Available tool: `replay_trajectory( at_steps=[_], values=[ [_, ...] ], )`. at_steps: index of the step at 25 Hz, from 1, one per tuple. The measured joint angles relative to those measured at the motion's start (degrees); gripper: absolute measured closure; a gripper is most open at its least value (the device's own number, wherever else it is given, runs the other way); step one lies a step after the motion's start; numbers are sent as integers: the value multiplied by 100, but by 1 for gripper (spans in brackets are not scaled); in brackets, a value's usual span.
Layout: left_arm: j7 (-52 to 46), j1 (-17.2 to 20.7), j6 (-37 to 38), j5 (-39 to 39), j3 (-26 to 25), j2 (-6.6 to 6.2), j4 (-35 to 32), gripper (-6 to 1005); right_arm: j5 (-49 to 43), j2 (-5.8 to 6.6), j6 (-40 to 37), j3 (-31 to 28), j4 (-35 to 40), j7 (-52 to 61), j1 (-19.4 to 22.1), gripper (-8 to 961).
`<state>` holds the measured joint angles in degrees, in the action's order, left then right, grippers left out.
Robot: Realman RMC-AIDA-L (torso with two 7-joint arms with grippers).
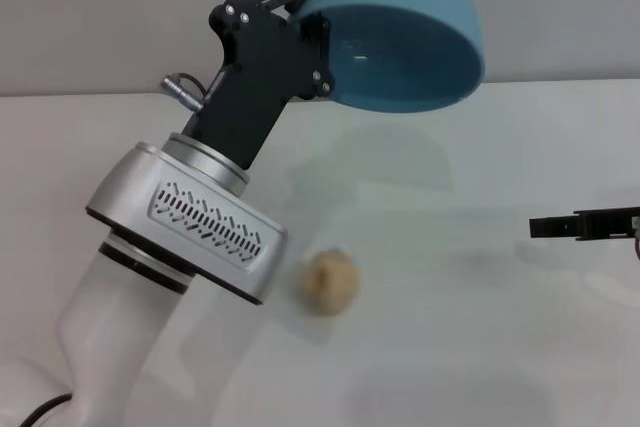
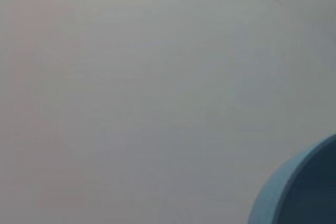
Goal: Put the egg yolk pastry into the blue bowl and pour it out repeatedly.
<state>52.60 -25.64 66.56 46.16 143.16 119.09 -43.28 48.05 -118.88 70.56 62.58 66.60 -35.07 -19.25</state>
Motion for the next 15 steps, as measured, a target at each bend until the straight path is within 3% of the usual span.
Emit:
replay_trajectory(
  at_steps=[6, 10, 13, 15],
  values=[
    [-31, -98, -265, 150, -4, 0, 89, 997, 92, 14, 21, 8, -110, -12, -49, 459],
    [-40, -209, -560, 911, -40, 1, -13, 987, 149, 17, 71, 132, -112, -59, -123, 460],
    [-12, -246, -1113, 1576, -261, -8, -257, 979, 227, 27, 73, 345, -113, -61, -208, 460],
    [7, -250, -1925, 1868, -661, -25, -470, 974, 239, 32, 78, 479, -113, -62, -274, 459]
  ],
)
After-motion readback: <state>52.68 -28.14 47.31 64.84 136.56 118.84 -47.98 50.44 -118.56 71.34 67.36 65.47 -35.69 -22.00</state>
